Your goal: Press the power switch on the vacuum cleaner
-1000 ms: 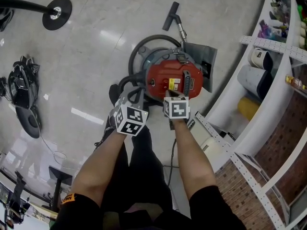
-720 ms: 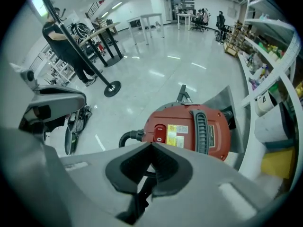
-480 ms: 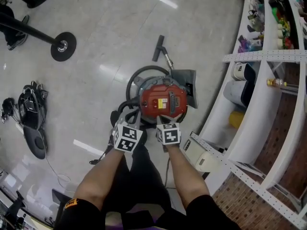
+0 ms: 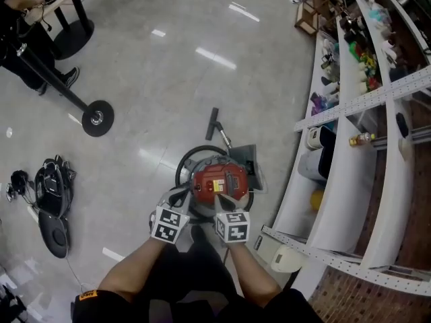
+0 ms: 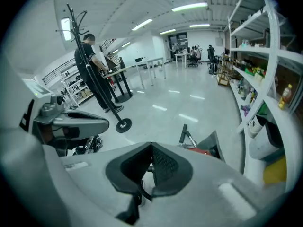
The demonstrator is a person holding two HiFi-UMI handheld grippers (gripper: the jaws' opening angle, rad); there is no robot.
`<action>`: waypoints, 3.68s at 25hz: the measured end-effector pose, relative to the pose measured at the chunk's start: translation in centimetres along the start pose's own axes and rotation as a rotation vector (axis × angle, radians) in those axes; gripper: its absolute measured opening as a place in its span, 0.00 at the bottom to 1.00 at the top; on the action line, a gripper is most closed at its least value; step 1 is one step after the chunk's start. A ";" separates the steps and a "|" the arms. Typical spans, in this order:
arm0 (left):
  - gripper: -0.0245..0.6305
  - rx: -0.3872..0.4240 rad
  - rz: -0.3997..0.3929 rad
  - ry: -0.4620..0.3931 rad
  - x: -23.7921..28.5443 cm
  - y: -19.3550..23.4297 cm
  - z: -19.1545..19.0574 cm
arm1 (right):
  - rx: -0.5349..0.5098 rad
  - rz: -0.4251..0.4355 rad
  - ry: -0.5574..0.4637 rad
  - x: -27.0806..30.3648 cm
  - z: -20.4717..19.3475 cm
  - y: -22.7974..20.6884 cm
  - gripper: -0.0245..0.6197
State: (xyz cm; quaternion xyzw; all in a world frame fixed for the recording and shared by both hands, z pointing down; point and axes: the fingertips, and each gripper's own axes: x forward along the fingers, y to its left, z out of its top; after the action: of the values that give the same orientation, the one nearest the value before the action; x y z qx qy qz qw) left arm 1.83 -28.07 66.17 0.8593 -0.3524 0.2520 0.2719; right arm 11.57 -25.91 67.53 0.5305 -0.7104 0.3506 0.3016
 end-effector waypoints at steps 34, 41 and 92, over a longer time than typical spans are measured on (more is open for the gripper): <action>0.06 -0.170 0.370 -0.422 -21.2 -13.9 4.1 | -0.336 0.286 -0.413 -24.1 3.6 7.0 0.03; 0.06 -0.140 0.404 -0.448 -24.3 -13.7 3.5 | -0.387 0.328 -0.450 -25.8 3.6 10.9 0.03; 0.06 0.068 0.145 -0.445 -41.1 -40.1 -17.8 | -0.216 0.049 -0.507 -50.1 -28.8 15.1 0.03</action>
State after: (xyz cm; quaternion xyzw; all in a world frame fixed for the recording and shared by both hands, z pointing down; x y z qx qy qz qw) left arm 1.61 26.84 41.76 0.8747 -0.4558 0.0869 0.1398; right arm 11.45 27.67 41.26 0.5486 -0.8092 0.1359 0.1604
